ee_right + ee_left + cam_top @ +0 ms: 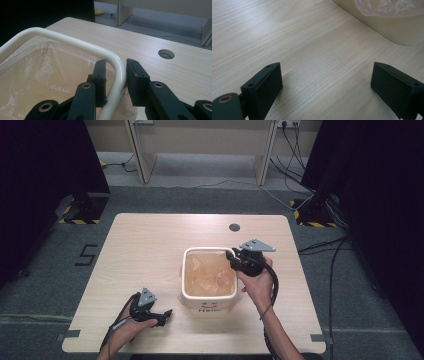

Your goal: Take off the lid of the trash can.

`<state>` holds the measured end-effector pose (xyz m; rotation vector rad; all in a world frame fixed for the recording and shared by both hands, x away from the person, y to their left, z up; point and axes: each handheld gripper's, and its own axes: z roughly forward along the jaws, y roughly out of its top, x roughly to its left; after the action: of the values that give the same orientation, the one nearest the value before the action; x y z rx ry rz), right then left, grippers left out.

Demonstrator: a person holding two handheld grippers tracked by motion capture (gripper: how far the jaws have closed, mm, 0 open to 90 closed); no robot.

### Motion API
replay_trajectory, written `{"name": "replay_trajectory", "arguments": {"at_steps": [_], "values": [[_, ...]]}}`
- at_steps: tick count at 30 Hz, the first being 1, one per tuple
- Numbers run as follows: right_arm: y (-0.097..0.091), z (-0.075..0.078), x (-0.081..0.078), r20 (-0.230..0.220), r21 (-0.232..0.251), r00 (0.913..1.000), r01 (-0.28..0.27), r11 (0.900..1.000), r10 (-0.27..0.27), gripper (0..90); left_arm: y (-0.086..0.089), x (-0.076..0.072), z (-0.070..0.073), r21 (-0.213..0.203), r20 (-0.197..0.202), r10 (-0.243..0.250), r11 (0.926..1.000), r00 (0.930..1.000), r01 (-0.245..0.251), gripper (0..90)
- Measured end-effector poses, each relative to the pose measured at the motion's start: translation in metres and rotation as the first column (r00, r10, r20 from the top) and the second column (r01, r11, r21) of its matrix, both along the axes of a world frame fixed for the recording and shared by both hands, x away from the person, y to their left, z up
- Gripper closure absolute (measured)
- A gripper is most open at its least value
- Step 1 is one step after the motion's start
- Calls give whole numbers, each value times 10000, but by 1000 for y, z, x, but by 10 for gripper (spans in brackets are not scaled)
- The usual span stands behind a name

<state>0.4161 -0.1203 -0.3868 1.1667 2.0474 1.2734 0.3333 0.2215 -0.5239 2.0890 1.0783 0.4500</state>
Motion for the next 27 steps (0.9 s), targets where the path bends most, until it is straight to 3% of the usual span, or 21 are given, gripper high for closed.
{"name": "replay_trajectory", "arguments": {"at_steps": [17, 27], "values": [[1, 11, -5, 378, -251, 9991, -192, 9995, 201, 712, 0, 0, 0, 4, 3, 4, 10000, 10000, -4, 93], [-6, 13, -1, -142, 472, 9990, -425, 9980, 432, 722, 0, 0, 0, -2, -2, 7, 10000, 10000, -7, 93]]}}
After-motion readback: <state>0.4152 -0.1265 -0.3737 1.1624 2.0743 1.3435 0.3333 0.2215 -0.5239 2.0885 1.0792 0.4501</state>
